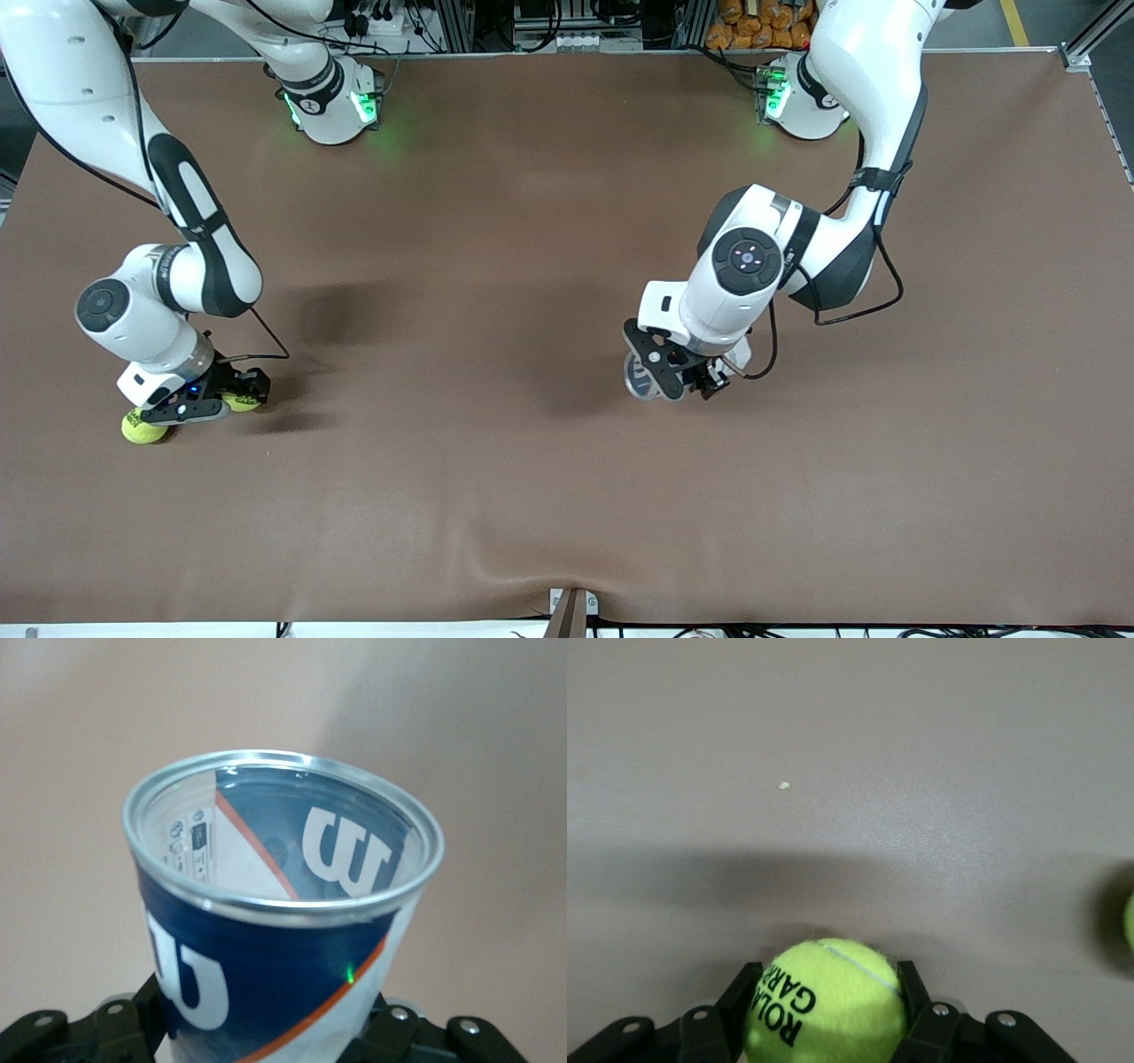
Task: Insert tennis ball vertically with right arm
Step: 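Carry the can to mid-table with the left gripper while the right gripper lifts the ball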
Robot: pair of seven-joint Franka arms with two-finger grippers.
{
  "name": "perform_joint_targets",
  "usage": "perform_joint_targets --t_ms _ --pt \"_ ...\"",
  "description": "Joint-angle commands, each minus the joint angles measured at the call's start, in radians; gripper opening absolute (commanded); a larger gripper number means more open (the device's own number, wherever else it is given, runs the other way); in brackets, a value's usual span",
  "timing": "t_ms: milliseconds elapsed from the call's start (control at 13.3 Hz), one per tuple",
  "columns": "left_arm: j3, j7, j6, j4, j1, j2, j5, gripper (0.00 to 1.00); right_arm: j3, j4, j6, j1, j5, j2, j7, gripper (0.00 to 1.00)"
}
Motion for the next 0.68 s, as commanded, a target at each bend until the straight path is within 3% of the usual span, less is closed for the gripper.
perform_joint_targets --t_ms 0,300,601 --pt "-0.002 -0.011 0.135 0.018 -0.009 0.027 -0.109 0.80 0.020 -0.027 -0.178 -0.004 0.005 -0.175 -0.009 0.09" --pt "-0.008 -0.011 0.361 0.016 -0.047 0.063 -0.286 0.81 0.024 -0.012 -0.445 -0.001 0.035 -0.362 -0.008 0.09" --pt "-0.008 -0.011 0.553 0.009 -0.154 0.068 -0.487 0.82 0.020 0.140 -0.793 -0.004 0.077 -0.464 0.012 0.09"
